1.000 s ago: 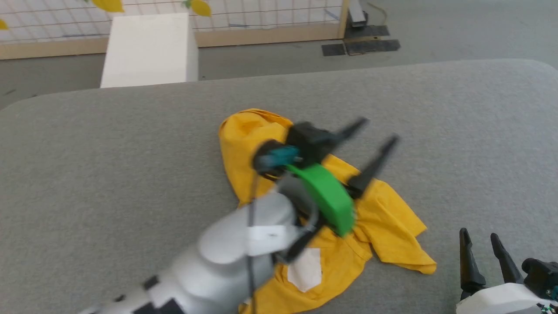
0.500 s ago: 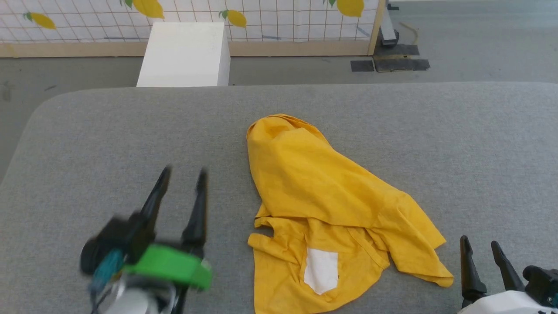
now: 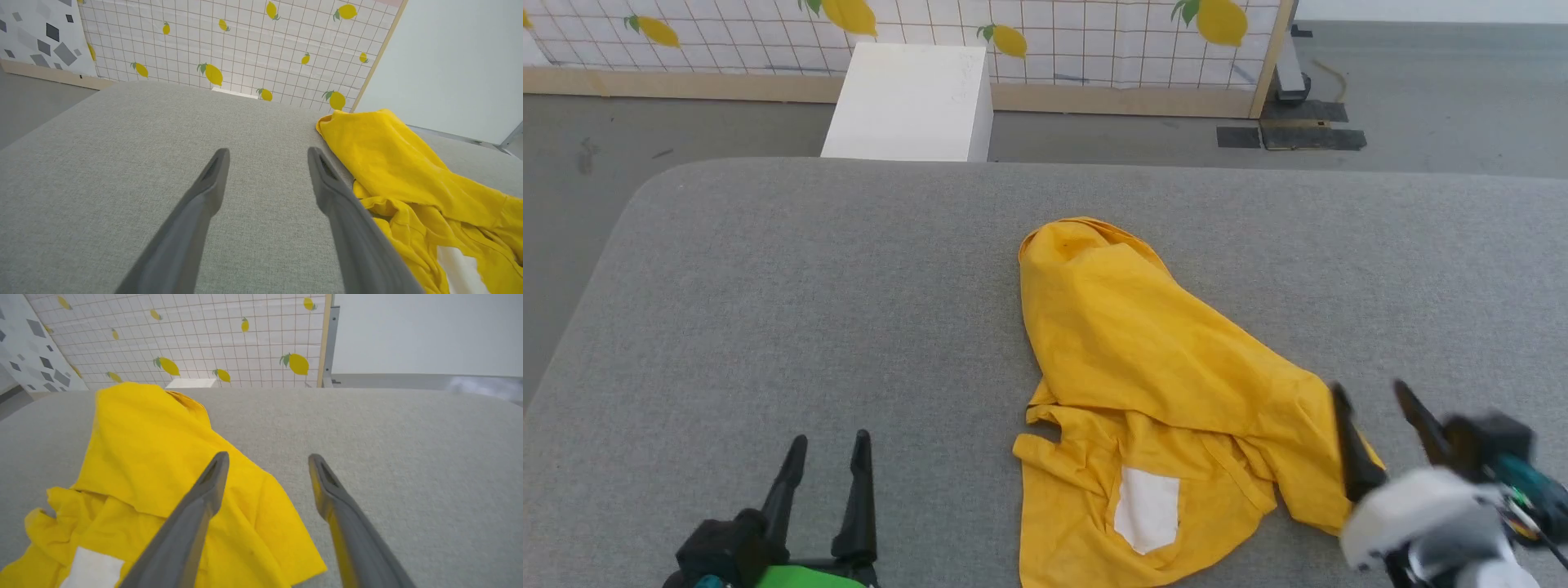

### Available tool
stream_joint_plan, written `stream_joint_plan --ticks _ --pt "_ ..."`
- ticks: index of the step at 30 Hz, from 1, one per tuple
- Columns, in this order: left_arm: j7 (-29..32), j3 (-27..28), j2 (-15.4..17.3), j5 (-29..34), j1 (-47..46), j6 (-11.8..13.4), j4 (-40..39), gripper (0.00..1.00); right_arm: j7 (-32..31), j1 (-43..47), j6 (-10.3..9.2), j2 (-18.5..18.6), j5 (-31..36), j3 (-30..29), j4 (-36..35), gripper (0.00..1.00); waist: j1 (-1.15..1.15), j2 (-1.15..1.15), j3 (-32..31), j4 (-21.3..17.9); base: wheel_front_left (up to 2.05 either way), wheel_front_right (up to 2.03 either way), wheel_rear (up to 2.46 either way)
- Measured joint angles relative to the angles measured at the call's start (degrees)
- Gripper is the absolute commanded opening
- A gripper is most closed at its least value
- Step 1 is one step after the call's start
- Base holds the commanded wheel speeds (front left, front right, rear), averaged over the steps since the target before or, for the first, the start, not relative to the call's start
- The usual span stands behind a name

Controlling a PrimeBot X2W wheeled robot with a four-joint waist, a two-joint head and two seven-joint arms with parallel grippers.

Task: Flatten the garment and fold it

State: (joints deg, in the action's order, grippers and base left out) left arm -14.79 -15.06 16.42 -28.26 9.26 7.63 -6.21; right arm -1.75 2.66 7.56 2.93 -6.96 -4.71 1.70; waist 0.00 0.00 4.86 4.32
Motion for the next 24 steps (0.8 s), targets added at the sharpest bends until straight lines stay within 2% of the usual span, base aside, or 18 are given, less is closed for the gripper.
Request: stream_joint_plan --ticks 4,6,9,14,16,24 --pt "0.01 0.86 -2.16 1.65 0.05 -2.16 1.26 1.0 -12.99 -5.09 0.0 0.14 3.59 6.19 -1.6 1.0 0.0 0.0 0.18 -0.05 0.0 0.0 0.0" --pt "0.0 1.25 -3.04 2.14 0.02 -3.38 1.93 1.0 -19.08 -8.26 0.03 1.3 4.41 10.22 -1.58 1.0 0.0 0.0 0.43 0.03 0.0 0.0 0.0" --pt "0.01 1.6 -4.15 2.65 -0.2 -4.86 2.86 1.0 -24.13 -13.66 0.03 4.44 3.56 14.55 -0.69 1.0 0.0 0.0 0.79 0.42 0.0 0.0 0.0" --pt "0.0 1.96 -5.98 4.21 -0.62 -7.01 4.79 1.0 -28.19 -20.85 0.02 6.5 0.08 20.98 4.86 1.0 0.0 0.0 1.28 1.76 0.0 0.0 0.0" --pt "0.0 1.99 -7.04 4.76 -0.98 -8.17 6.13 1.0 -29.24 -24.43 0.02 6.92 -1.43 25.42 9.91 1.0 0.0 0.0 1.53 3.11 0.0 0.0 0.0" --pt "0.0 2.64 -8.94 5.38 -1.44 -9.9 8.94 1.0 -29.38 -29.47 0.02 6.97 -3.96 33.31 23.17 1.0 0.0 0.0 1.5 7.52 0.0 0.0 0.0"
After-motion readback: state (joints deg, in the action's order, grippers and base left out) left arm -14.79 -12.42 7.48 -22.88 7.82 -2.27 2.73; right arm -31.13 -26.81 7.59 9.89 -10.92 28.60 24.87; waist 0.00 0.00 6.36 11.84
